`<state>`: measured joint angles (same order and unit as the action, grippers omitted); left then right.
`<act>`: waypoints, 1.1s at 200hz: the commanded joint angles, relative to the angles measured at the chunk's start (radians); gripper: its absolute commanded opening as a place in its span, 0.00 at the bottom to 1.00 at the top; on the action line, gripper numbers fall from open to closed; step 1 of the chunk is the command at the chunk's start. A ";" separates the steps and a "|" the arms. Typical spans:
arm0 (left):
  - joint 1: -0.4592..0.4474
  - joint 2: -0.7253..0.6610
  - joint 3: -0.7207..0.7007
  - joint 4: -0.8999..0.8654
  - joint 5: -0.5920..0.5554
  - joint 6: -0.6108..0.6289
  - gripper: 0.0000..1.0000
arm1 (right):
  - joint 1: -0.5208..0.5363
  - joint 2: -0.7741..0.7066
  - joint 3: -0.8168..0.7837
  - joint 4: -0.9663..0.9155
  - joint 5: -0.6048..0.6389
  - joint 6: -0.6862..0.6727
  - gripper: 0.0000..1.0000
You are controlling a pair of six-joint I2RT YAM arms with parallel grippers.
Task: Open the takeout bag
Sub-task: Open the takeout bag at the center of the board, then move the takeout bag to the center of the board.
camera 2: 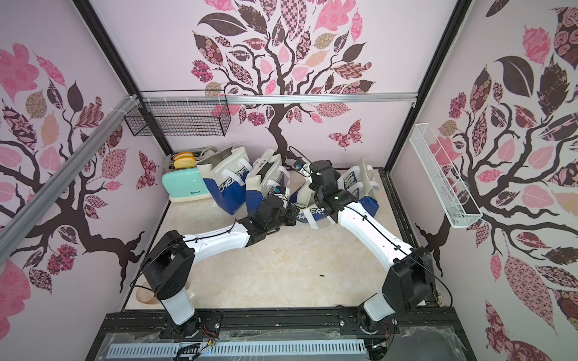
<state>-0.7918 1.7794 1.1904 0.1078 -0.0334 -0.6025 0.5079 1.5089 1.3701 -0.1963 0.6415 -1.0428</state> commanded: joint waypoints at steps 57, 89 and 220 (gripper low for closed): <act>0.004 0.032 0.049 -0.186 -0.034 -0.047 0.00 | 0.011 0.000 0.286 -0.251 -0.022 0.375 0.84; 0.004 0.045 0.068 -0.123 -0.061 -0.143 0.00 | 0.010 -0.016 0.375 -0.479 0.060 0.752 0.81; 0.008 0.389 0.535 -0.043 -0.320 -0.392 0.52 | -0.027 -0.306 0.187 -0.803 0.074 1.043 0.80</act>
<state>-0.7887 2.1349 1.6634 0.1055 -0.3248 -1.0233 0.5102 1.2285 1.5803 -0.9474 0.7330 -0.0261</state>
